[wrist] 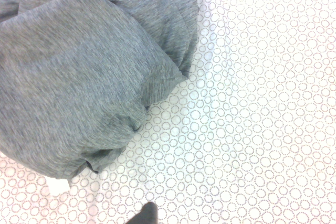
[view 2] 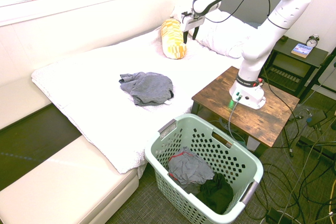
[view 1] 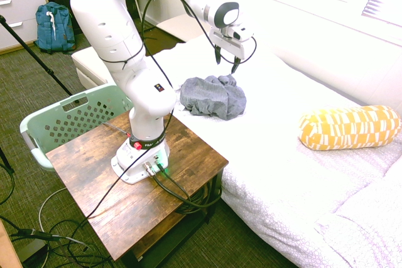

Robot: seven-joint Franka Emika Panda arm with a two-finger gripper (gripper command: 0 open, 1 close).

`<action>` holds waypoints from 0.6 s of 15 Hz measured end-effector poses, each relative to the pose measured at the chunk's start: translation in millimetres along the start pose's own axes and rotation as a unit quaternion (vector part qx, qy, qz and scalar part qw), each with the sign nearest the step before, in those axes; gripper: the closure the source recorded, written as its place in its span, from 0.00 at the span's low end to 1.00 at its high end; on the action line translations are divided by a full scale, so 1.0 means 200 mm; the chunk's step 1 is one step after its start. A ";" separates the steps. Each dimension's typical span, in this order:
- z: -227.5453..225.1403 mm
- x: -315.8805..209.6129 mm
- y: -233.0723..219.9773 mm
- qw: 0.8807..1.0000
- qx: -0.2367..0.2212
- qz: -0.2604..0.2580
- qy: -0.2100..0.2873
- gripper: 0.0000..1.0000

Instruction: Put my clothes in the laundry bag

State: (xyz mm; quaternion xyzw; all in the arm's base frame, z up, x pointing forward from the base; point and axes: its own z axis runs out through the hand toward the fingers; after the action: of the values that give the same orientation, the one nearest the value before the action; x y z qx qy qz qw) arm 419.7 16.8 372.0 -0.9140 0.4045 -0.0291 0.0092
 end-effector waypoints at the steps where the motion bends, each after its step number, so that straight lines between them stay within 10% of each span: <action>1: 0.00 0.00 0.00 1.000 -0.001 -0.001 -0.001 0.00; 9: 0.05 0.00 -0.49 0.996 0.046 -0.067 0.025 0.00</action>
State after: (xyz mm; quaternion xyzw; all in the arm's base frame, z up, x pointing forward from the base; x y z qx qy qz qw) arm 491.7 82.8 365.5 -0.9367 0.3405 -0.0707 0.0396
